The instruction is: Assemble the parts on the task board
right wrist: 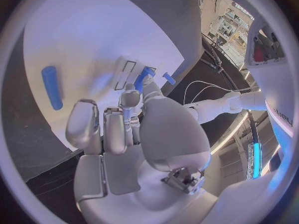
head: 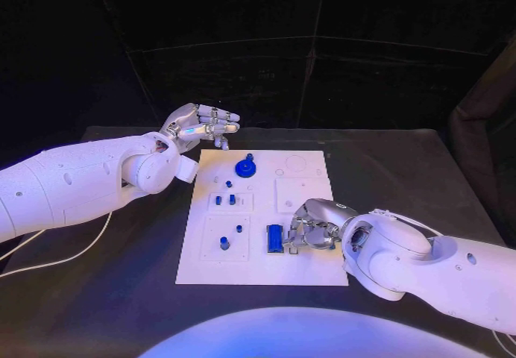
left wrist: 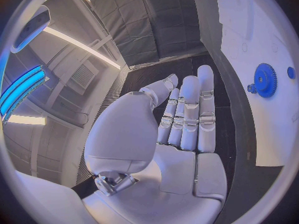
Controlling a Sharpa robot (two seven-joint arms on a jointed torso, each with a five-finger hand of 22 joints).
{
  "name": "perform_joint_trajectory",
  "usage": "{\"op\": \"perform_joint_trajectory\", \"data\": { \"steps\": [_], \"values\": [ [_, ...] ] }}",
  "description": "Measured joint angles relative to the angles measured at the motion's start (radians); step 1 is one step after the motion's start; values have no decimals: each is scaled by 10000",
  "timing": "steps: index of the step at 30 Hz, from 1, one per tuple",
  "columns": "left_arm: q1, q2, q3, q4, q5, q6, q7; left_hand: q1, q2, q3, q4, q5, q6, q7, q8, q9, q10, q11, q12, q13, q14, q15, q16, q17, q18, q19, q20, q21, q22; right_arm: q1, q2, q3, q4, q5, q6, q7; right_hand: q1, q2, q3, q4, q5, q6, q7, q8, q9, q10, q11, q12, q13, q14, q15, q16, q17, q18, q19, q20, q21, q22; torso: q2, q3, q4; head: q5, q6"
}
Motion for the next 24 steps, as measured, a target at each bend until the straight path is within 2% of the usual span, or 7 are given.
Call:
{"op": "perform_joint_trajectory", "data": {
  "steps": [3, 6, 8, 11, 16, 21, 24],
  "values": [
    [0, -19, 0, 3, 0, 0, -1, 0, 0, 0, 0, 0, 0, 0, 0, 0, 0, 0, 0, 0, 0, 0, 0, 0, 0, 0, 0, 0, 0, 0, -318, 0, 140, 64, -218, 204, -144, 10, -27, 27, 224, -56, 56, -87, -21, 38, 38, -66, -34, 0, 0, 0, -40, 1, 0, 0, 0, -2, 0, 4, -6, -8, 8],
    [0, -29, 0, 6, 0, -1, -1, 0, 0, 0, 0, 0, 0, 0, 0, 0, 0, 0, 0, 0, 0, 0, 0, 0, -1, 0, 0, 0, 0, 0, -734, 1, 321, 148, -478, 443, -183, 48, -27, 27, 535, -179, 179, -259, -116, -20, 95, -163, -84, 0, 0, 0, -61, 1, 0, 0, 0, -17, 0, 8, -13, -18, 24],
    [0, -38, 0, 12, 0, -1, -2, 0, 0, 0, 0, 0, 0, 0, 0, 0, 0, 0, 0, 0, 0, 0, 0, 0, 0, 0, 0, 0, 0, 2, -1106, 3, 454, 210, -646, 624, -183, 48, -27, 27, 650, -291, 195, -418, -230, -41, 116, -207, -108, 0, 0, 0, -70, 2, 0, 0, 0, -30, 0, 8, -27, -43, 42],
    [0, -47, -1, 28, 0, -2, -3, 0, 0, 0, 0, 0, 0, 0, 0, 0, 0, 0, 0, 0, 0, 0, 0, 0, 0, 0, 0, 0, 0, 4, -1709, 3, 604, 272, -799, 810, -136, 94, -27, 27, 673, -353, 257, -698, -447, -91, 167, -347, -183, 0, 0, 0, -74, 2, 16, 28, 0, -30, 0, 8, -48, -116, 54],
    [0, -47, -1, 79, 0, -3, -3, 0, 0, 0, 0, 0, 0, 0, 0, 0, 0, 0, 0, 0, 0, 0, 0, 0, -1, 0, 0, 0, 0, 6, -2476, 3, 770, 210, -866, 848, -128, 102, -55, -1, 673, -303, 298, -897, -644, -107, 182, -530, -332, 0, 0, -90, -169, 2, -3, 75, 0, -95, 0, 9, -91, -216, 64],
    [0, -39, -1, 124, 0, -2, -3, 0, 0, 0, 0, 0, 0, 0, 0, 0, 0, 0, 0, 0, -24, -23, 0, -16, -1, 0, 0, 0, 0, 6, -2697, 3, 803, -80, -756, 549, -498, -59, -270, 213, 690, 81, 217, -897, -709, -108, 182, -659, -405, 0, 0, -172, -264, 2, -39, 111, -59, -170, -3, 12, -108, -285, 84],
    [-2, -39, -1, 132, 0, -2, -3, 0, 0, 0, 0, 0, 0, 0, 0, 0, 0, 0, 0, 0, -37, -37, 0, -16, 0, 0, 0, 0, 0, 6, -2635, 2, 688, -277, -562, 249, -672, -124, -437, 381, 1036, 207, 171, -897, -708, -107, 182, -660, -414, 0, 0, -172, -271, 3, -39, 110, -60, -180, -10, 12, -108, -320, 85]
  ]
}}
